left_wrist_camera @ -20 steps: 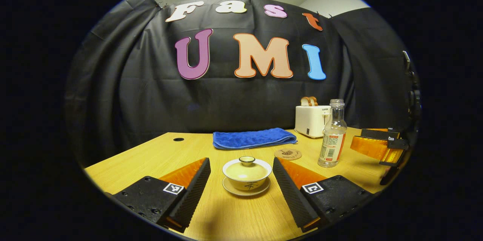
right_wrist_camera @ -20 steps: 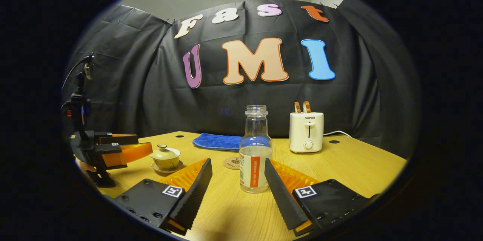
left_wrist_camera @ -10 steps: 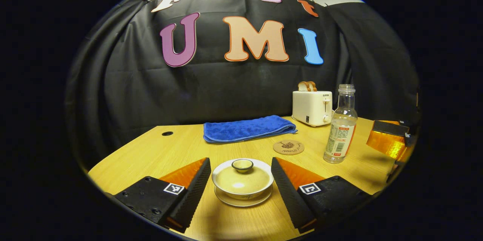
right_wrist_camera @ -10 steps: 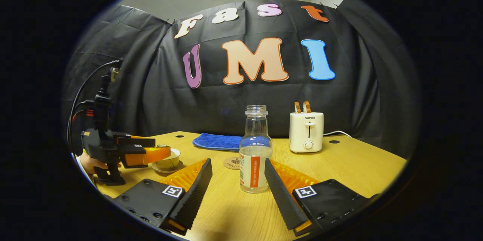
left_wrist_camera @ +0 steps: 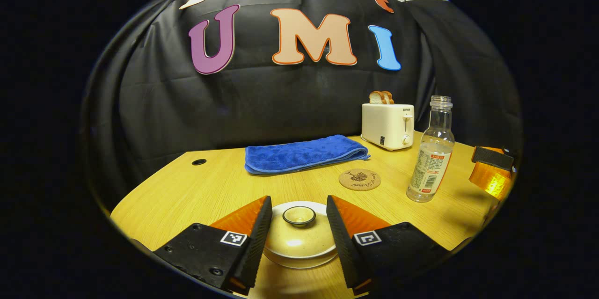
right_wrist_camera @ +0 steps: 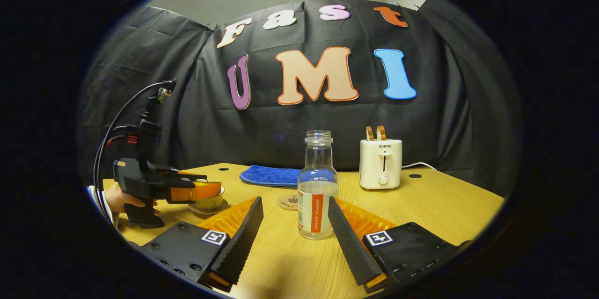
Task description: Open the teacup lid with one hand, grasp the water bottle and pour water into the teacup with the other hand; after pouring, place the water bottle on the coaster and then close the teacup lid.
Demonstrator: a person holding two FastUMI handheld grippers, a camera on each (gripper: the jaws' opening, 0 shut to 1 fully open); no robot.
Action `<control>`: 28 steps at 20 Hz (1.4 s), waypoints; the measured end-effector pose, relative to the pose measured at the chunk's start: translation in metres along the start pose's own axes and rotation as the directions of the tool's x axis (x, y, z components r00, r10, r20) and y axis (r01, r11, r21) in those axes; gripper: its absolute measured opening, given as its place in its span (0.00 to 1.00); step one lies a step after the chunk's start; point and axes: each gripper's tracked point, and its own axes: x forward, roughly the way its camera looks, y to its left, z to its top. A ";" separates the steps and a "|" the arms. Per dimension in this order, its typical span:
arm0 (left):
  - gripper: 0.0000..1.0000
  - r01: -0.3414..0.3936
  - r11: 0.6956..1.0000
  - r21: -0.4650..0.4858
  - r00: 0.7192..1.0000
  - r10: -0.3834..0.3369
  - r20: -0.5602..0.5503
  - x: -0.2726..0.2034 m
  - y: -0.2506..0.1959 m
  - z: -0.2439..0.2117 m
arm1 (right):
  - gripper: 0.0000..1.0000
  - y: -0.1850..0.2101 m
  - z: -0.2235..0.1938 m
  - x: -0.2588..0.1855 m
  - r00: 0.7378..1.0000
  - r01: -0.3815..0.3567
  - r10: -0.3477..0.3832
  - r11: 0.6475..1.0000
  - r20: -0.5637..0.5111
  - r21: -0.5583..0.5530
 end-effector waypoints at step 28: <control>0.28 -0.055 0.998 -0.030 0.983 0.060 0.174 -0.049 0.035 0.018 | 0.87 -0.008 -0.006 0.021 0.999 0.031 -0.031 1.000 -0.037 0.004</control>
